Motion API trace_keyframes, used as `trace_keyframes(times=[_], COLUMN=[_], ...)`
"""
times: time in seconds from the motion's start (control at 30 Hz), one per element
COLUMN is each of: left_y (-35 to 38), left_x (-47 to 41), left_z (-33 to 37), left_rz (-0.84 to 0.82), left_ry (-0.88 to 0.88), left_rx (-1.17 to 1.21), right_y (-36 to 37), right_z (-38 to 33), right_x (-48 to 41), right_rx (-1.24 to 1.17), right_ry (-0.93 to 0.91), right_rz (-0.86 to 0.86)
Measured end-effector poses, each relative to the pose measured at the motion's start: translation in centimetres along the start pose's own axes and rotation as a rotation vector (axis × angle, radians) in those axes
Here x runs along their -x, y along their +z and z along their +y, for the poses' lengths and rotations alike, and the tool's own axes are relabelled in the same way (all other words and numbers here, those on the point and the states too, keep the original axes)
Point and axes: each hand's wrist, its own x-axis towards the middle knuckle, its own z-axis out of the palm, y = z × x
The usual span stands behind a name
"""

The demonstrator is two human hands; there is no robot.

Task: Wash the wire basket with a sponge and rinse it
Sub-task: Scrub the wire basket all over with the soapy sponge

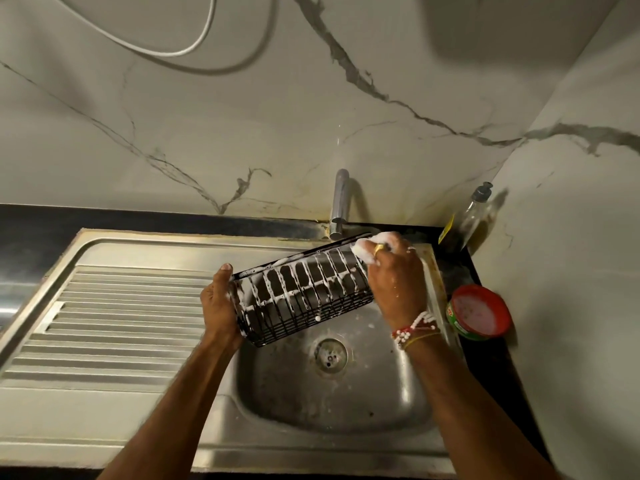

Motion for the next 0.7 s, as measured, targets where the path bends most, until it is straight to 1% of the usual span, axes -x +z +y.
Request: trace_keyframes(times=[0.1, 0.27, 0.37, 0.47, 0.53, 0.63, 0.7], left_y=[0.3, 0.8, 0.8, 0.4, -0.1, -1.2, -1.3], left_x=[0.1, 0.0, 0.1, 0.1, 0.1, -0.4, -0.4], left_z=[-0.3, -0.6, -0.9, -1.0, -0.9, -1.4, -1.3], left_rz=[0.011, 0.036, 0.013, -0.012, -0.012, -0.020, -0.002], left_ry=[0.005, 0.035, 0.011, 0.010, 0.013, -0.014, -0.018], left_rx=[0.005, -0.037, -0.023, -0.035, -0.032, -0.021, -0.014], right_y=[0.3, 1.3, 1.0, 1.2, 1.3, 0.7, 0.2], right_z=[-2.8, -9.9, -11.4, -9.2, -6.4, -1.8, 0.0], right_x=[0.5, 3.5, 4.9, 4.0, 2.9, 1.3, 0.6], right_rx=[0.009, -0.090, -0.080, -0.053, -0.047, 0.055, -0.011], right_ry=[-0.081, -0.324, -0.437, -0.375, -0.281, -0.143, -0.033], right_rz=[-0.026, -0.092, -0.102, -0.094, -0.079, -0.055, -0.048])
